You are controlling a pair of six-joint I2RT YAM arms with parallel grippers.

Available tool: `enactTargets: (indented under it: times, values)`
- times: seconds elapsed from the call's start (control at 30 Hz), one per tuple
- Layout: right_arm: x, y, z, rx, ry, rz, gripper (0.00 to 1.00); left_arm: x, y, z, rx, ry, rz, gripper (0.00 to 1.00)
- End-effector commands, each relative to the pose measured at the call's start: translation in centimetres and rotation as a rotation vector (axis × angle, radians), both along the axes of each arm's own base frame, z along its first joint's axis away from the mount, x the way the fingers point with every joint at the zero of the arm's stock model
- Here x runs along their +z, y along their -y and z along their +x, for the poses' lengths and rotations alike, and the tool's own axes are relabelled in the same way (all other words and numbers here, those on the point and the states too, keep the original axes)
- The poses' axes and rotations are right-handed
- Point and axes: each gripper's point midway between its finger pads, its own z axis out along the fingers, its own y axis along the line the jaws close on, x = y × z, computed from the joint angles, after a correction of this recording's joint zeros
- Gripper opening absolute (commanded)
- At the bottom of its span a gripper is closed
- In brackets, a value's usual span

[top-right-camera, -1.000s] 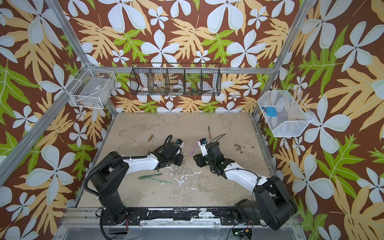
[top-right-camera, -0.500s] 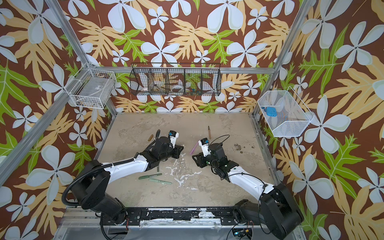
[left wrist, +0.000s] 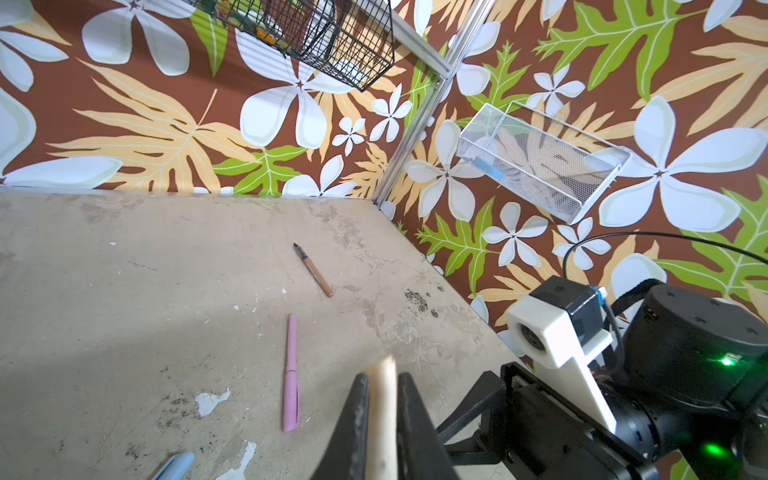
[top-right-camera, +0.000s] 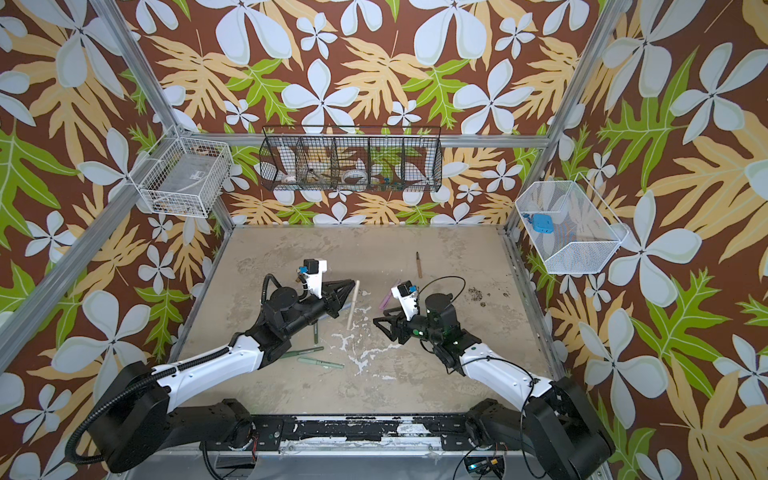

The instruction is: Open the pen caps

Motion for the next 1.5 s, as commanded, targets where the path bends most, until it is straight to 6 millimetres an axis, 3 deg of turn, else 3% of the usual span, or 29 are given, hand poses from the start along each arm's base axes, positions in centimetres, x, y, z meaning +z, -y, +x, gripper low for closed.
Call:
enactTargets:
  times: [0.0,0.1,0.2,0.3,0.4,0.6,0.7,0.97,1.23,1.47]
  values:
    - [2.4,-0.8,-1.0,0.076,0.063,0.093,0.54,2.6,0.2,-0.9,-0.040,0.073,-0.083,0.11]
    - [2.7,-1.1,-1.5,0.108,0.066,0.131,0.54,3.6,0.2,-1.7,-0.077,0.097,-0.118,0.11]
    - [1.8,-0.7,-0.6,0.053,0.048,0.092,0.54,3.6,-0.1,-1.5,-0.056,0.086,-0.118,0.11]
    - [-0.6,0.5,1.6,-0.088,-0.018,-0.019,0.52,1.0,-0.9,0.5,0.056,-0.017,-0.036,0.14]
    - [-2.2,2.1,3.3,-0.223,-0.061,-0.105,0.51,-1.0,-2.0,1.2,0.134,-0.054,0.017,0.21]
    - [-3.8,3.9,4.0,-0.398,-0.062,-0.320,0.51,-4.8,-3.8,1.0,0.218,-0.194,0.075,0.43]
    - [-4.2,3.9,3.2,-0.437,-0.063,-0.417,0.53,-6.4,-4.3,-0.1,0.211,-0.246,0.088,0.52]
    - [-7.2,0.4,-1.4,-0.370,-0.001,-0.652,0.63,-8.9,-5.3,-1.8,0.201,-0.304,0.144,0.61]
    - [-10.6,-2.0,-3.2,-0.310,-0.030,-0.737,0.64,-12.0,-5.0,-1.8,0.180,-0.365,0.251,0.65]
    - [-13.5,-1.6,-4.0,-0.322,-0.026,-0.847,0.65,-12.4,-5.2,-1.8,0.187,-0.367,0.264,0.67]
